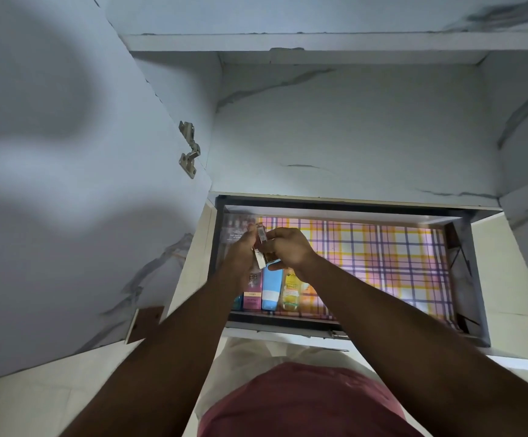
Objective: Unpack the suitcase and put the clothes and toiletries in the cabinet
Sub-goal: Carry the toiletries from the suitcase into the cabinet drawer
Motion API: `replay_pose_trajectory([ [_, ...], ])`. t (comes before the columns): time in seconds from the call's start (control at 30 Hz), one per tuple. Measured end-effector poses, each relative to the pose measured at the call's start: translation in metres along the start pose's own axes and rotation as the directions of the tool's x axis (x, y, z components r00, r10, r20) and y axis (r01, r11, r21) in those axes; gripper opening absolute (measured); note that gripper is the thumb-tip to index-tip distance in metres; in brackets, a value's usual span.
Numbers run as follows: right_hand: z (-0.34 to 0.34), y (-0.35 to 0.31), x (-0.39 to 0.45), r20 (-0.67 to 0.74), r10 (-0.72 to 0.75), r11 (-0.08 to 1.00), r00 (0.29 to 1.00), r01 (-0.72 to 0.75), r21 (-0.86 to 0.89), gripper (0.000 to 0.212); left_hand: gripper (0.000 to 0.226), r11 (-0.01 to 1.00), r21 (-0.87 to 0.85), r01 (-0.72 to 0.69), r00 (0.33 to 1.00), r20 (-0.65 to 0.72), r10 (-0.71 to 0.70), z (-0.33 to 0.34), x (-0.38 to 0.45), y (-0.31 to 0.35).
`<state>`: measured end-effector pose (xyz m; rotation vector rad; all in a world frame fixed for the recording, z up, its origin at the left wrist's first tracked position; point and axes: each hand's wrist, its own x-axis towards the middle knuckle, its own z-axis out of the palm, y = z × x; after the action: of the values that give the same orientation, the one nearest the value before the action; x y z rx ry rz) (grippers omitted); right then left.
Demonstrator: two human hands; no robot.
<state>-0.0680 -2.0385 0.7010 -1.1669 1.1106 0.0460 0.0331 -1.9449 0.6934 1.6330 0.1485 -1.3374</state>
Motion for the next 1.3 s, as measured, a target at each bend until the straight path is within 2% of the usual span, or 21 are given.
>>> replay_pose_trajectory([
  [0.1,-0.004,0.000,0.000,0.029,0.025,0.995,0.999,-0.028,0.096,0.021,0.048,0.998,0.065,-0.013,1.000,0.011,0.012,0.002,0.000,0.003],
  [0.2,-0.007,0.005,0.005,0.017,0.086,0.984,0.996,-0.088,0.158,0.023,0.046,0.989,0.149,-0.007,0.999,-0.039,0.013,0.007,-0.002,0.006],
  [0.3,-0.008,0.016,0.019,-0.091,0.140,0.972,0.986,-0.120,0.203,0.020,0.033,0.923,0.378,-0.071,0.988,-0.098,0.117,0.004,0.000,0.006],
  [0.37,-0.008,0.022,0.034,-0.188,0.185,0.969,0.965,-0.148,0.196,0.017,0.025,0.878,0.455,-0.146,0.974,-0.090,0.209,-0.005,0.005,0.003],
  [0.5,-0.002,0.021,0.063,-0.339,0.253,0.967,0.906,-0.231,0.105,0.019,0.036,0.783,0.581,-0.223,0.952,-0.042,0.303,-0.020,0.011,-0.002],
  [0.63,0.009,0.016,0.083,-0.385,0.282,0.959,0.879,-0.270,0.086,0.020,0.042,0.673,0.701,-0.236,0.938,-0.016,0.345,-0.029,0.024,-0.001],
  [0.87,0.026,0.017,0.098,-0.434,0.216,0.969,0.874,-0.245,-0.010,0.026,0.045,0.559,0.788,-0.256,0.936,0.059,0.346,-0.033,0.035,0.001],
  [0.97,0.030,0.024,0.103,-0.429,0.159,0.983,0.889,-0.183,-0.015,0.025,0.047,0.564,0.785,-0.257,0.941,0.069,0.332,-0.035,0.037,0.000],
  [1.13,0.031,0.030,0.107,-0.469,0.107,0.986,0.877,-0.154,-0.063,0.008,0.047,0.579,0.774,-0.255,0.943,0.066,0.327,-0.035,0.039,0.000],
  [1.3,0.024,0.030,0.106,-0.490,-0.017,0.968,0.871,-0.109,-0.227,0.018,0.048,0.563,0.783,-0.264,0.935,0.064,0.350,-0.034,0.040,0.001],
])
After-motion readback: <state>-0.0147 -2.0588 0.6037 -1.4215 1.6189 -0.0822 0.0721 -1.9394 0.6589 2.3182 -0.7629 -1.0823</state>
